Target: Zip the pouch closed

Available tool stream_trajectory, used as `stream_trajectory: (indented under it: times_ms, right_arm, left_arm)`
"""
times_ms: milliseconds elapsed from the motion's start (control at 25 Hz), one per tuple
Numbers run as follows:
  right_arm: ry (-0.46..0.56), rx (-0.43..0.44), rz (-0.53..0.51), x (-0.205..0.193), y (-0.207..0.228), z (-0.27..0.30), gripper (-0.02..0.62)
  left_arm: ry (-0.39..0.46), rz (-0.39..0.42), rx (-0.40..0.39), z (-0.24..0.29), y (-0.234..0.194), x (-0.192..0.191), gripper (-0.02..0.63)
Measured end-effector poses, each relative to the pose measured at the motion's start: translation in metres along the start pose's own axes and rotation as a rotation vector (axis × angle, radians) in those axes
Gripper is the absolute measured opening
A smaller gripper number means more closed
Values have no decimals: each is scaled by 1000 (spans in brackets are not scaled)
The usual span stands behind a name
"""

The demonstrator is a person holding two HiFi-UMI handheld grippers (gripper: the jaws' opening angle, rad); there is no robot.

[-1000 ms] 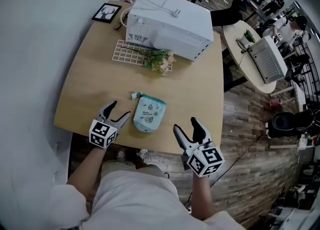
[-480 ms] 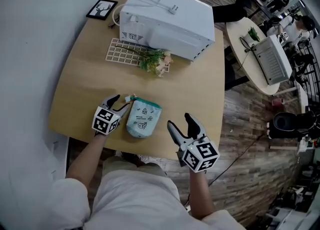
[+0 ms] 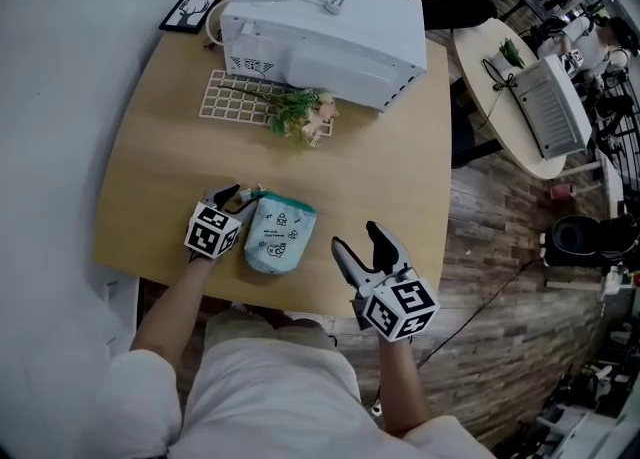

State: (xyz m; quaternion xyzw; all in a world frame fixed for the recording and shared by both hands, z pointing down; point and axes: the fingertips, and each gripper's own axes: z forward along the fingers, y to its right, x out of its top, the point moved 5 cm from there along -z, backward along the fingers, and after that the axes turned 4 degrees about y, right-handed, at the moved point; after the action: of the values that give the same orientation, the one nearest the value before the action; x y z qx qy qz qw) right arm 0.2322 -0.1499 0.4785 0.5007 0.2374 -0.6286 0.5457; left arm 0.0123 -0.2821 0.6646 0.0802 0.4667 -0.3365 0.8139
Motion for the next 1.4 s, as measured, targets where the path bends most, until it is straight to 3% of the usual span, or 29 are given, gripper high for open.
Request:
stream_trajectory:
  times_ms: [280, 400, 480, 640, 800, 1080, 1400]
  right_arm:
    - [-1, 12, 10, -3, -1, -1, 296]
    - [-19, 8, 10, -8, -1, -4, 296]
    - [-22, 5, 9, -10, -3, -6, 296]
    - [-8, 7, 8, -9, -11, -7, 296]
    - [4, 23, 20, -6, -20, -7, 296]
    - [34, 26, 102, -6, -29, -25, 268]
    - [18, 76, -7, -3, -49, -31, 227]
  left_arm:
    - [-61, 51, 12, 5, 5, -3, 155]
    - [-62, 87, 29, 6, 4, -3, 96]
    - [-58, 88, 33, 5, 2, -3, 55]
    - [-58, 67, 27, 4, 2, -3, 35]
    - [49, 11, -4, -8, 7, 13, 28]
    - [252, 152, -145, -52, 43, 61, 28]
    - [369, 201, -290, -97, 77, 77, 27]
